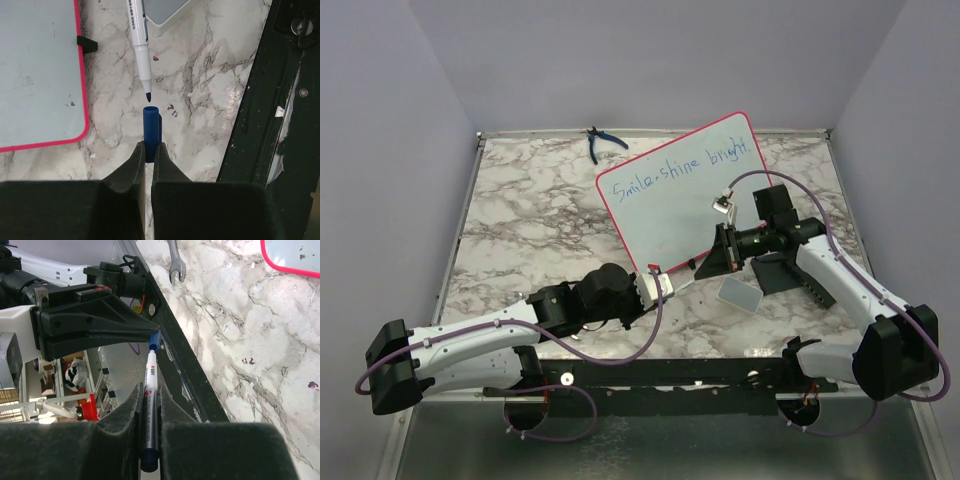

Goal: Write a sentence on the whiteboard
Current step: Close the whiteboard marker at the center of the board.

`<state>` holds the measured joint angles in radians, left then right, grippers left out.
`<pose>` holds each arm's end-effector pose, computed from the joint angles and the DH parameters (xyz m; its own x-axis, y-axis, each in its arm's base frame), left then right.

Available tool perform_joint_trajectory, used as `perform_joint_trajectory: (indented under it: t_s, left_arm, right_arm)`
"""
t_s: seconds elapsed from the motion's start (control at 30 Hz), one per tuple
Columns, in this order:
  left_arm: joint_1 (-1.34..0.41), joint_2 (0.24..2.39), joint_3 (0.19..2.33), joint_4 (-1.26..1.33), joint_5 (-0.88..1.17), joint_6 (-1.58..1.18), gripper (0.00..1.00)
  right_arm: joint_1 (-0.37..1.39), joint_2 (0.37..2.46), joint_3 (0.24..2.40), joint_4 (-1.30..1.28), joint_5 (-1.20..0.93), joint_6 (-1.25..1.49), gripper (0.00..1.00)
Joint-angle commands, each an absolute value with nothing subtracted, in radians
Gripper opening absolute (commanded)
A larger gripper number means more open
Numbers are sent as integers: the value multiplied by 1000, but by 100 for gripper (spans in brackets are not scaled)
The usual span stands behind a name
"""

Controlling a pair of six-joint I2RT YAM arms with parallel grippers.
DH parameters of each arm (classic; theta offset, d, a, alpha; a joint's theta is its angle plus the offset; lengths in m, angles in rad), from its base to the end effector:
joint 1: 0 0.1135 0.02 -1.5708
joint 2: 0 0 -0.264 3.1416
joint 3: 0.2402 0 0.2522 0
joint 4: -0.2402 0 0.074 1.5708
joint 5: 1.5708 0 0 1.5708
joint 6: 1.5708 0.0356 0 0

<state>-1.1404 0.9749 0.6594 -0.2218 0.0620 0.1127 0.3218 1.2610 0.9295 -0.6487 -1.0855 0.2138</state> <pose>0.0887 -0.1985 0.2570 -0.1077 0.5036 -0.8572 0.9474 0.3134 0.0651 0.2188 0.1061 0.2667 -0.9005 -0.1959 -0.3883 -0.4336 0.3360 0.8361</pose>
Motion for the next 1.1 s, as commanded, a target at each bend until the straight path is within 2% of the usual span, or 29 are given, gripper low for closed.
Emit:
perform_joint_trajectory:
  t_s: [0.0,1.07]
  left_arm:
    - [-1144,975,655,-207,71,106,0]
    - [-1144,980,664,-198,86,96,0]
  right_arm:
    - [333,1277,961,-675,-1071,198,1]
    - [353,1298,957,-658,-1064,203,1]
